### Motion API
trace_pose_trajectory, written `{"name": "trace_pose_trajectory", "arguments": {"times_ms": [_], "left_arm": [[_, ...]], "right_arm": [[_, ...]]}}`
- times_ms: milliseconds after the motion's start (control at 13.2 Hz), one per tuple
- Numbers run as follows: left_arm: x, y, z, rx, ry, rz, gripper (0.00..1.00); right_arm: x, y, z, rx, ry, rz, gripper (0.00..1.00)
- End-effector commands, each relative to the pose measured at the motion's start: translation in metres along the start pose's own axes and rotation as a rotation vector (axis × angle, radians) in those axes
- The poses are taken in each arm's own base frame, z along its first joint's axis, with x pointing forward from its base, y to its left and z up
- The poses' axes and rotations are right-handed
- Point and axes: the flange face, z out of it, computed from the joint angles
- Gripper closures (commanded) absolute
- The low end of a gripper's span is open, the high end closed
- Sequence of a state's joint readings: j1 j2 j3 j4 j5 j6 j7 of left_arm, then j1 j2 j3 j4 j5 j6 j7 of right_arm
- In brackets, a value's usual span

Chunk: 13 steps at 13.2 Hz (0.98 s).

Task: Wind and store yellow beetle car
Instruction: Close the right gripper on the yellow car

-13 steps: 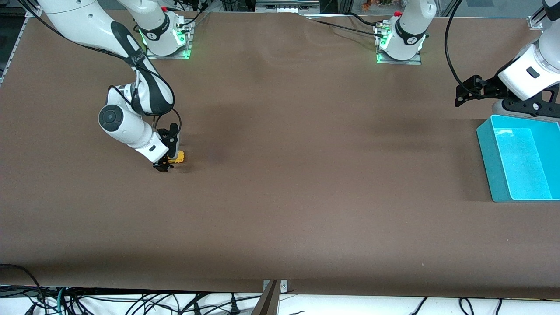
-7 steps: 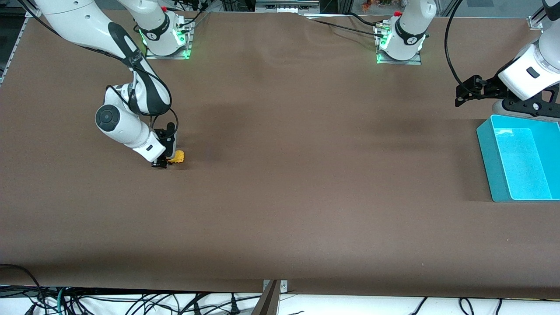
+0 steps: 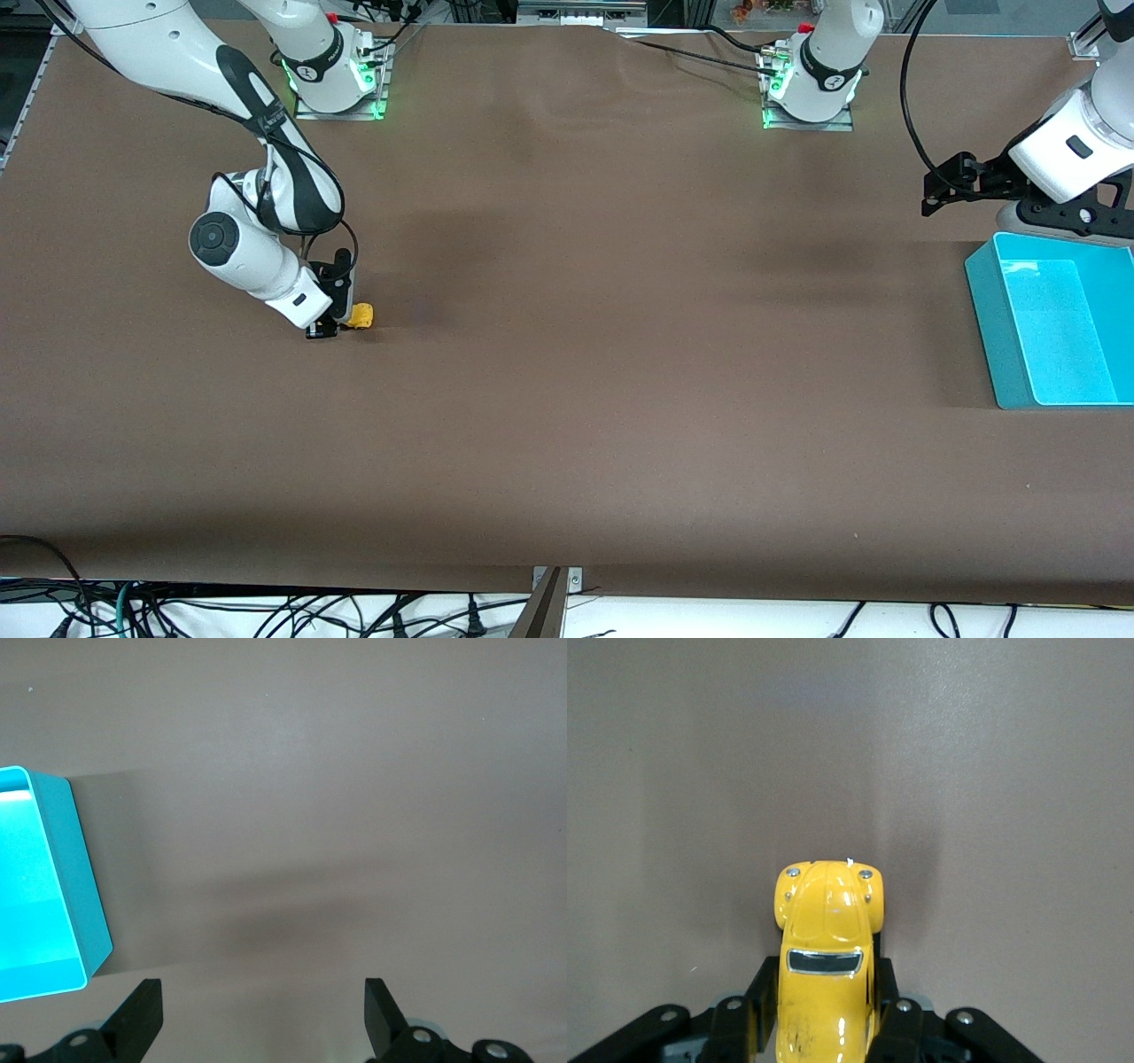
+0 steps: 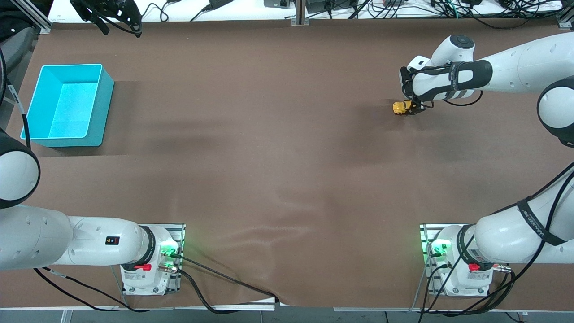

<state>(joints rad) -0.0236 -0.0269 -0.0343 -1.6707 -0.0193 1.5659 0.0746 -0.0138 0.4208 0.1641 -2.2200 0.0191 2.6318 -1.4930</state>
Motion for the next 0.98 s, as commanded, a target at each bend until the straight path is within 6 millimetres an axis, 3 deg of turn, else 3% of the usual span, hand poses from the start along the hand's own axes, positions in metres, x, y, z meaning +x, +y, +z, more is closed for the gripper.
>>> {"name": "trace_pose_trajectory", "arguments": {"times_ms": [0, 151, 378, 906], "left_arm": [[0.0, -0.002, -0.006, -0.009, -0.003, 0.012, 0.0], [0.0, -0.002, -0.006, -0.009, -0.003, 0.012, 0.0], [0.0, -0.003, -0.006, -0.009, -0.003, 0.014, 0.0], [0.0, -0.003, -0.006, -0.009, -0.003, 0.014, 0.0]], "right_arm": [[-0.003, -0.01, -0.007, -0.013, 0.0, -0.014, 0.69], [-0.003, -0.01, -0.007, -0.013, 0.0, -0.014, 0.79], [-0.009, -0.01, -0.007, -0.01, 0.0, -0.022, 0.84], [-0.038, -0.009, -0.006, -0.007, 0.0, -0.077, 0.84]]}}
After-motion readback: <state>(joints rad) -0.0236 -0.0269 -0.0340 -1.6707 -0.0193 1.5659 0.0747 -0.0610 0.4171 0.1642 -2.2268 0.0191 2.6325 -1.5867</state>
